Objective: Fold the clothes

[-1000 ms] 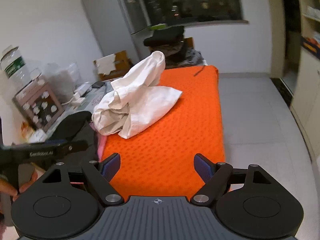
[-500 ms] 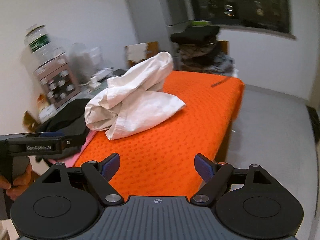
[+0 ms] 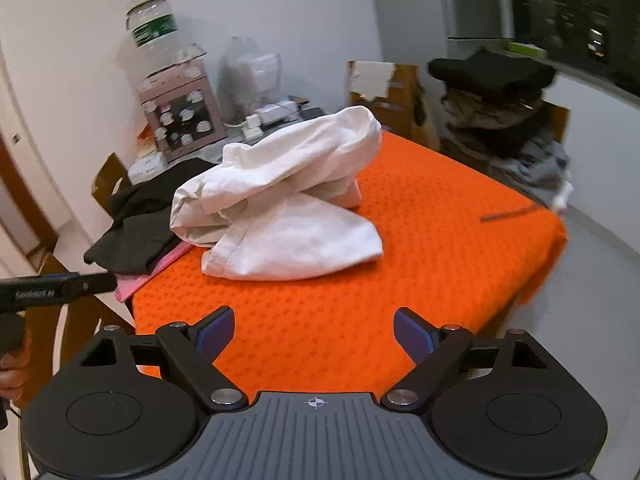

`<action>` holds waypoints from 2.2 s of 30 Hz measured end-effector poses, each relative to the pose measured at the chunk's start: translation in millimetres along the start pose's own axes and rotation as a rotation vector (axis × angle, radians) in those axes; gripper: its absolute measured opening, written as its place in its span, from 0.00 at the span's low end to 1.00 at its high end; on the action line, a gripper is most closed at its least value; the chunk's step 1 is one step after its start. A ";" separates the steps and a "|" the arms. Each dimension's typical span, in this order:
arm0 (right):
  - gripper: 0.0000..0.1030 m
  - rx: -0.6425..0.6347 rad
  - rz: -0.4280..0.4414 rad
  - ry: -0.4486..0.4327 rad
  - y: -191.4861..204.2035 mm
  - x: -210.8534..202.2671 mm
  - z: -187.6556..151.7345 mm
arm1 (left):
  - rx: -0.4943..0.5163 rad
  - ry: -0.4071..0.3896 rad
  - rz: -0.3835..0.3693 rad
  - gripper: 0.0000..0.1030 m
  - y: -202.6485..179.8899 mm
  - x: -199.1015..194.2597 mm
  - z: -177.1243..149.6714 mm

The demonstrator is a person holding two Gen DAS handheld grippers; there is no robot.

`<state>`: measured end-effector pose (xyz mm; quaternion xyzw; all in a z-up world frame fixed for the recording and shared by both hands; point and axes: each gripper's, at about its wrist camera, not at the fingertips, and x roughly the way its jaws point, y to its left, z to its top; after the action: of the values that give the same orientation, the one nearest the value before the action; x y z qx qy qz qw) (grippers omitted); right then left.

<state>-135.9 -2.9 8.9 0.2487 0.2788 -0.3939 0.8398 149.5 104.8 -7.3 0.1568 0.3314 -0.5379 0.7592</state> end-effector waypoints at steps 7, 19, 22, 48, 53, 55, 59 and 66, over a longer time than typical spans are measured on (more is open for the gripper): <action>0.86 -0.113 0.134 0.004 -56.6 65.9 67.9 | -0.127 -0.011 0.080 0.92 -24.7 56.8 6.2; 0.94 -0.432 0.318 0.012 -102.4 175.6 207.4 | -0.326 -0.014 0.247 0.99 -68.9 119.4 29.8; 0.94 -0.550 0.381 0.045 -100.3 214.8 227.6 | -0.390 -0.017 0.319 0.99 -83.2 127.2 27.7; 0.14 -0.509 0.443 0.043 -186.8 327.8 362.1 | -0.621 0.033 0.510 0.99 -174.0 201.3 41.4; 0.14 -0.436 0.228 0.083 -239.8 353.4 358.8 | -0.598 0.046 0.461 0.99 -166.9 215.2 47.0; 0.15 -0.416 0.173 0.134 -257.6 365.4 347.9 | -0.590 0.049 0.444 0.99 -163.5 220.6 49.0; 0.23 -0.381 0.198 0.232 -274.3 371.1 326.8 | -0.573 0.054 0.411 0.99 -154.7 234.8 55.7; 0.68 -0.543 0.173 0.204 -240.9 331.8 310.1 | -0.543 0.043 0.407 0.99 -138.0 263.5 73.5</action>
<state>-67.0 -510.3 -35.7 0.0760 0.4347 -0.2051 0.8736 100.3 -178.1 -114.3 0.0234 0.4404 -0.2638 0.8579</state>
